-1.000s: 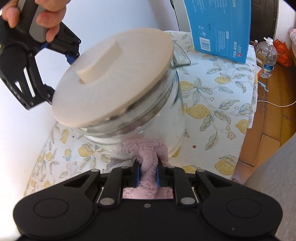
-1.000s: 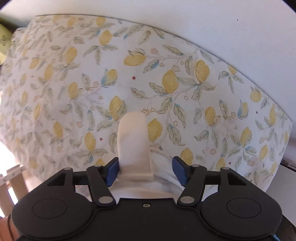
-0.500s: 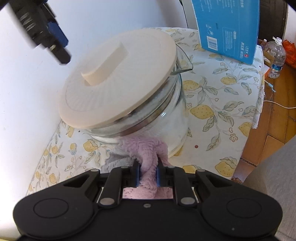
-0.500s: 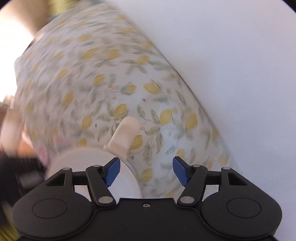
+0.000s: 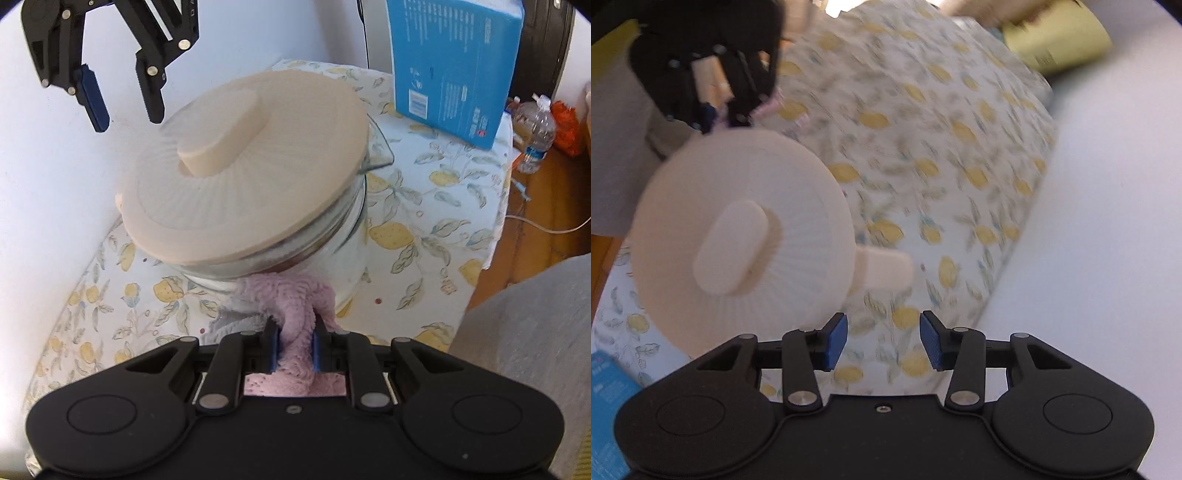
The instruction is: Clean container
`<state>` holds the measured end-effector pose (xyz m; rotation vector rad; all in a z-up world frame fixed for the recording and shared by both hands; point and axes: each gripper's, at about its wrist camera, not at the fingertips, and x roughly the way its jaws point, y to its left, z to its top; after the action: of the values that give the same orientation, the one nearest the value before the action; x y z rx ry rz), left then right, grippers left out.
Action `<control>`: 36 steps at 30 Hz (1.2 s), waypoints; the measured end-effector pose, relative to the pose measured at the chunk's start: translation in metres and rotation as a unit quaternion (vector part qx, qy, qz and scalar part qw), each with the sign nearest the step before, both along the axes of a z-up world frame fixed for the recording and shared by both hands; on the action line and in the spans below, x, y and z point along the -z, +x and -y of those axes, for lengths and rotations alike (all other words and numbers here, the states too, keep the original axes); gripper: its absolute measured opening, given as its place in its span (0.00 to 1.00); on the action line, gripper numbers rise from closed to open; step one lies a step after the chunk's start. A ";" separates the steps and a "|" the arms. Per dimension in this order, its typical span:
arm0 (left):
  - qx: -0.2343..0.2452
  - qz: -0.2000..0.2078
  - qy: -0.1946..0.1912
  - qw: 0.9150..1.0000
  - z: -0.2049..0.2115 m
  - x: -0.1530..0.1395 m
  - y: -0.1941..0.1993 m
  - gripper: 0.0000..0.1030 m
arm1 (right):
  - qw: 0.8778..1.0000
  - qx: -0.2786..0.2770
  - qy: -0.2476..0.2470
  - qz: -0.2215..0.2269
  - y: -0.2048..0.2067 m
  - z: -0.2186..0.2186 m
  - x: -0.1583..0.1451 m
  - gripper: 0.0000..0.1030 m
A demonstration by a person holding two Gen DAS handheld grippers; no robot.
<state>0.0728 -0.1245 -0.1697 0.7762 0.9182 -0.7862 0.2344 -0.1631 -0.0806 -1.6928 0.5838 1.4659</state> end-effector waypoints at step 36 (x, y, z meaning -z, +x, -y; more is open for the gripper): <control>-0.122 0.011 0.087 0.989 0.045 0.016 0.013 0.17 | 0.964 -0.253 -0.078 -0.032 -0.037 0.037 0.078 0.42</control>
<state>0.0860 -0.1691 -0.1853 0.8040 1.0486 -0.4862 0.1973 -0.1998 -0.1586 -2.0235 0.3150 1.8764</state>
